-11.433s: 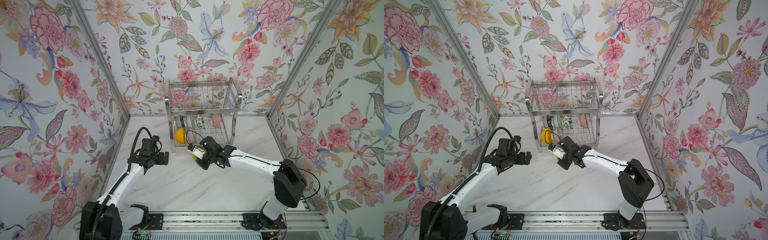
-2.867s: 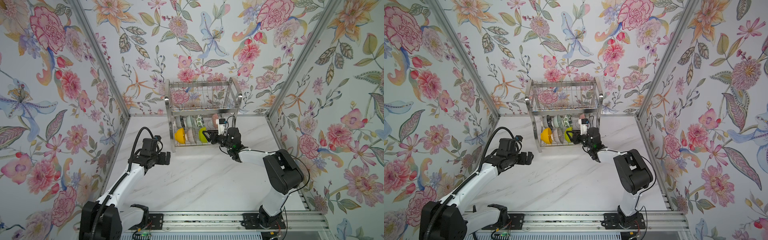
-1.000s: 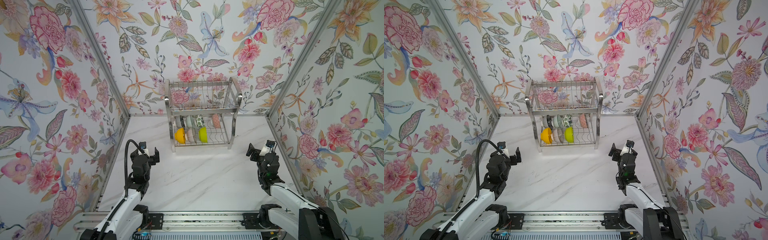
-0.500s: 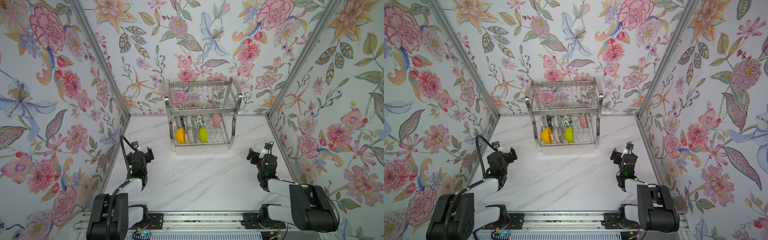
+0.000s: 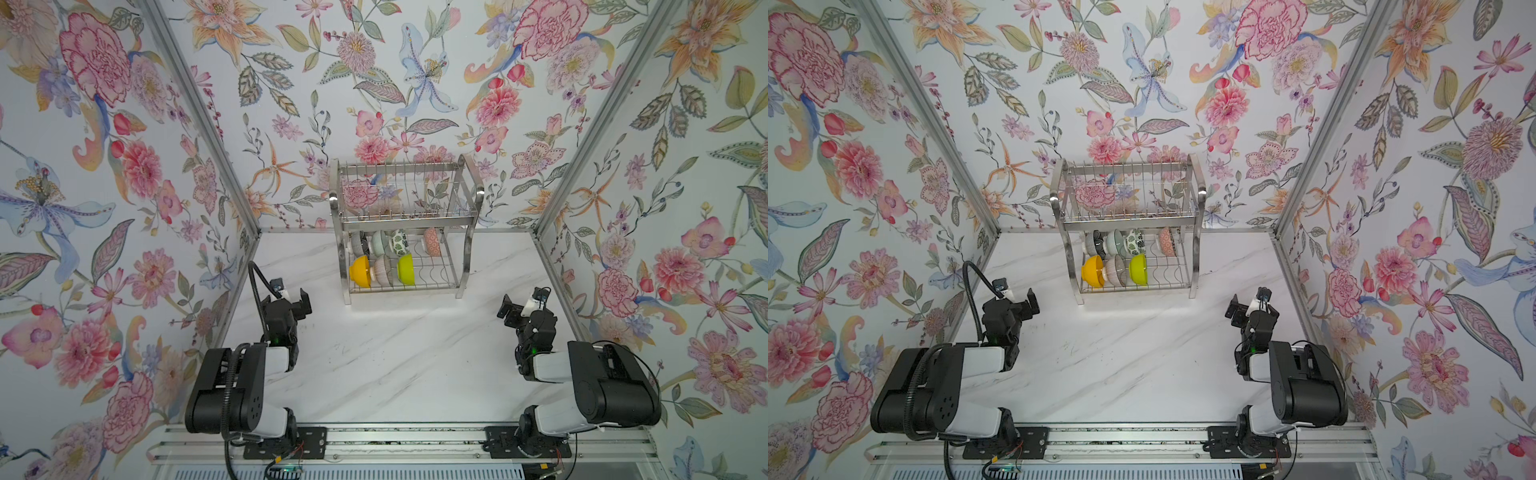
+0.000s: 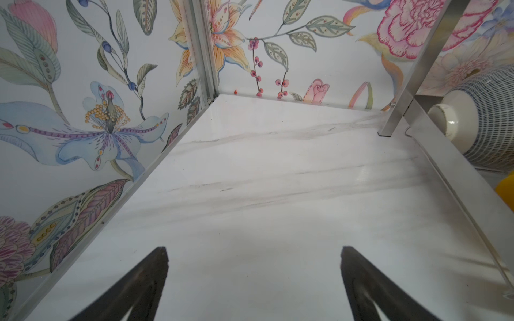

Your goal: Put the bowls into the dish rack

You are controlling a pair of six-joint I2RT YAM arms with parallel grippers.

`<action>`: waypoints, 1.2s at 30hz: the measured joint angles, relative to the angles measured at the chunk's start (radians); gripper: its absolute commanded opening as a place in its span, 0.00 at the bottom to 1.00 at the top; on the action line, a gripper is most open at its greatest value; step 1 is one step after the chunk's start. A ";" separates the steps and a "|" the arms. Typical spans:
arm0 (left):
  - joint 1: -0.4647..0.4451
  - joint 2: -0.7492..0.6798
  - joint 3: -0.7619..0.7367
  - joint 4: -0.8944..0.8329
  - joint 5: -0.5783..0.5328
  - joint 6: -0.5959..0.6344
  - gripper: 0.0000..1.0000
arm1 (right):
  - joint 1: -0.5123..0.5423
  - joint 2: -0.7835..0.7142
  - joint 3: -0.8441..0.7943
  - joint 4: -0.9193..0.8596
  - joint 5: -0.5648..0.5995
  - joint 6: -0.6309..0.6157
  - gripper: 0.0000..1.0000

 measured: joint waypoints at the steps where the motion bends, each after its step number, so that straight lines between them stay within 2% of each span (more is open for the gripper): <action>1: -0.001 0.001 -0.011 0.022 0.000 0.000 0.99 | 0.000 0.010 0.001 0.002 -0.001 -0.001 0.98; 6: -0.037 0.071 -0.024 0.106 -0.023 0.030 0.99 | -0.001 0.013 0.030 -0.011 0.000 -0.003 0.98; 13: -0.051 0.081 -0.024 0.166 -0.033 0.050 0.99 | -0.006 0.013 0.054 -0.029 0.003 -0.002 0.98; 36: -0.051 0.082 -0.024 0.192 -0.035 0.056 0.99 | -0.010 0.013 0.061 -0.047 0.007 -0.002 0.98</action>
